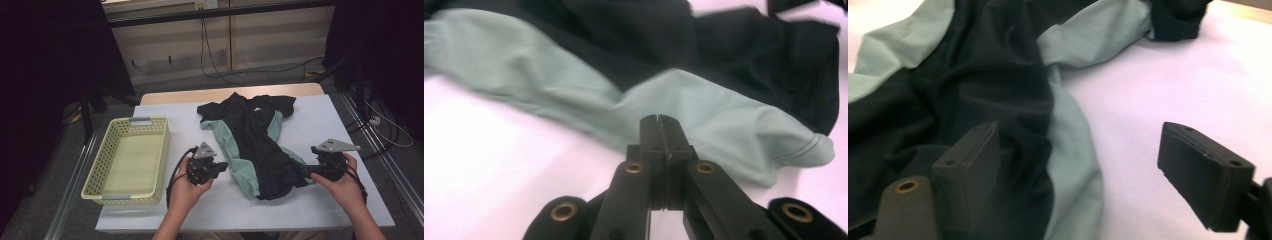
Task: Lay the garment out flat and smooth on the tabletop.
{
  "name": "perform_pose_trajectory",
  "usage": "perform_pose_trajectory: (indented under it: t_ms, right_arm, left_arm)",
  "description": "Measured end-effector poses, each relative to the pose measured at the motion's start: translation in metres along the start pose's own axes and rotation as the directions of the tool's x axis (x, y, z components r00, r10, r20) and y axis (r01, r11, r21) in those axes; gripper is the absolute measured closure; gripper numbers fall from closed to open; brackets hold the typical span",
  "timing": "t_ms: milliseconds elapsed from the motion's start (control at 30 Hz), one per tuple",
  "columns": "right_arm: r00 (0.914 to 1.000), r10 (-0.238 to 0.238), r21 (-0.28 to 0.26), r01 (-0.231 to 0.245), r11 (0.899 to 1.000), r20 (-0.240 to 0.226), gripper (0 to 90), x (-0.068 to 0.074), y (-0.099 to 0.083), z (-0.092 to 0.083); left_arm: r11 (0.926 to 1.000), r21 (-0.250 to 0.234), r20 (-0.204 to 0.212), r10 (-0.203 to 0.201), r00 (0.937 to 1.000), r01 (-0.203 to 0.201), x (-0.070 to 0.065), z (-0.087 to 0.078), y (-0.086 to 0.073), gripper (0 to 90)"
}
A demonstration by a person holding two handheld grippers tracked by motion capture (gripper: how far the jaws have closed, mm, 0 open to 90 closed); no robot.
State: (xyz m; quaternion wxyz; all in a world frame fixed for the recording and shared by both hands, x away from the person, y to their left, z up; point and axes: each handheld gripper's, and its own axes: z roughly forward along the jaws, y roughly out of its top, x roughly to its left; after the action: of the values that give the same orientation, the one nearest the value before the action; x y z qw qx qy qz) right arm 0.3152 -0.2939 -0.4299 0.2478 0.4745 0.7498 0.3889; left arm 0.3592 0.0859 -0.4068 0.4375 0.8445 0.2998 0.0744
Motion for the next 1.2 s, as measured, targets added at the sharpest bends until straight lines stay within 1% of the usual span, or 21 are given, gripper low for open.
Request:
perform_pose_trajectory:
  t_ms: [33, 100, 167, 267, 300, 333, 400, 533, 567, 600, 667, 700, 767, 833, 900, 967, 1000, 1067, 1133, 1167, 1200]
  right_arm:
    - [0.9999, -0.009, 0.003, 0.009, 1.000, -0.003, 17.5, 0.002, 0.000, 0.001]
    - [0.9996, -0.027, 0.017, 0.028, 0.999, -0.005, 17.9, 0.005, -0.002, 0.002]
    - [0.9995, -0.032, 0.021, 0.032, 0.999, -0.004, 17.8, 0.005, -0.003, 0.003]
    - [0.9994, -0.034, 0.021, 0.034, 0.999, -0.008, 17.7, 0.005, -0.002, 0.004]
    - [0.9994, -0.033, 0.019, 0.033, 0.999, -0.008, 17.6, 0.005, -0.002, 0.004]
    - [0.9995, -0.030, 0.019, 0.030, 0.999, -0.010, 17.6, 0.005, -0.002, 0.005]
    - [0.9995, -0.030, 0.021, 0.031, 0.999, -0.012, 17.5, 0.004, -0.004, 0.006]
    - [0.9996, -0.027, 0.027, 0.028, 0.999, -0.009, 16.8, 0.001, -0.005, 0.006]
    - [0.9996, -0.025, 0.027, 0.025, 0.999, -0.009, 16.8, 0.001, -0.006, 0.006]
    - [0.9996, -0.026, 0.027, 0.026, 0.999, -0.010, 16.8, 0.000, -0.006, 0.006]
    - [0.9997, -0.023, 0.025, 0.023, 0.999, -0.011, 16.9, 0.000, -0.007, 0.006]
    - [0.9997, -0.024, 0.025, 0.024, 0.999, -0.011, 16.9, -0.001, -0.007, 0.006]
    - [0.9997, -0.021, 0.027, 0.021, 0.999, -0.010, 16.9, -0.003, -0.008, 0.005]
    - [0.9998, -0.019, 0.028, 0.019, 0.999, -0.003, 16.9, -0.006, -0.009, 0.004]
    - [0.9998, -0.019, 0.030, 0.019, 0.999, -0.002, 17.0, -0.008, -0.010, 0.002]
    - [0.9999, -0.015, 0.034, 0.015, 0.999, -0.004, 16.9, -0.009, -0.010, 0.000]
    - [0.9999, -0.013, 0.030, 0.013, 0.999, 0.000, 16.9, -0.010, -0.009, -0.001]
    - [1.0000, -0.006, 0.021, 0.006, 1.000, -0.001, 17.0, -0.011, -0.008, 0.000]
    - [0.9999, -0.012, 0.025, 0.012, 1.000, -0.007, 17.4, -0.011, -0.006, 0.003]
    - [0.9999, -0.012, 0.027, 0.012, 1.000, -0.010, 17.5, -0.011, -0.005, 0.005]
    - [0.9997, -0.018, 0.029, 0.019, 0.999, -0.017, 17.5, -0.010, -0.003, 0.008]
  left_arm:
    - [0.9999, -0.009, -0.006, -0.013, 0.9999, 0.012, 0.004, -0.003, -0.001, 90.0]
    - [0.9996, 0.003, 0.015, -0.029, 0.9995, 0.029, 0.007, -0.003, -0.004, 90.0]
    - [0.9992, -0.018, 0.035, -0.034, 0.9988, 0.035, 0.003, 0.002, -0.005, 90.0]
    - [0.9994, -0.033, 0.026, 0.009, 0.9996, -0.009, -0.007, 0.010, -0.001, 65.0]
    - [0.9995, -0.033, 0.043, 0.002, 0.9991, -0.001, -0.009, 0.011, 0.000, 60.5]
    - [0.9991, -0.035, 0.065, -0.021, 0.9976, 0.023, -0.011, 0.013, 0.001, 55.5]
    - [0.9994, -0.030, 0.077, -0.017, 0.9968, 0.020, -0.015, 0.017, 0.001, 51.9]
    - [0.9999, -0.001, 0.135, -0.015, 0.9907, 0.016, -0.024, 0.030, -0.002, 44.4]
    - [0.9998, 0.004, 0.135, -0.017, 0.9907, 0.017, -0.026, 0.035, -0.003, 42.5]
    - [0.9996, 0.025, 0.138, -0.016, 0.9903, 0.013, -0.028, 0.038, -0.005, 44.2]
    - [0.9997, 0.022, 0.139, -0.013, 0.9902, 0.010, -0.031, 0.047, -0.007, 46.8]
    - [0.9993, 0.036, 0.147, 0.000, 0.9891, -0.005, -0.033, 0.051, -0.008, 51.4]
    - [0.9965, 0.065, 0.140, 0.043, 0.9892, -0.052, -0.037, 0.060, -0.010, 55.1]
    - [0.9915, 0.107, 0.141, 0.059, 0.9882, -0.075, -0.040, 0.067, -0.013, 64.5]
    - [0.9882, 0.112, 0.129, 0.090, 0.9875, -0.105, -0.042, 0.070, -0.015, 72.2]
    - [0.9852, 0.123, 0.121, 0.105, 0.9871, -0.120, -0.043, 0.069, -0.014, 80.5]
    - [0.9848, 0.123, 0.120, 0.108, 0.9869, -0.123, -0.042, 0.069, -0.014, 82.8]
    - [0.9863, 0.129, 0.120, 0.087, 0.9890, -0.102, -0.040, 0.065, -0.014, 84.5]
    - [0.9917, 0.106, 0.125, 0.059, 0.9904, -0.073, -0.035, 0.059, -0.014, 84.8]
    - [0.9921, 0.105, 0.098, 0.057, 0.9935, -0.068, -0.032, 0.053, -0.013, 84.8]
    - [0.9929, 0.097, 0.105, 0.058, 0.9928, -0.068, -0.028, 0.047, -0.012, 84.8]
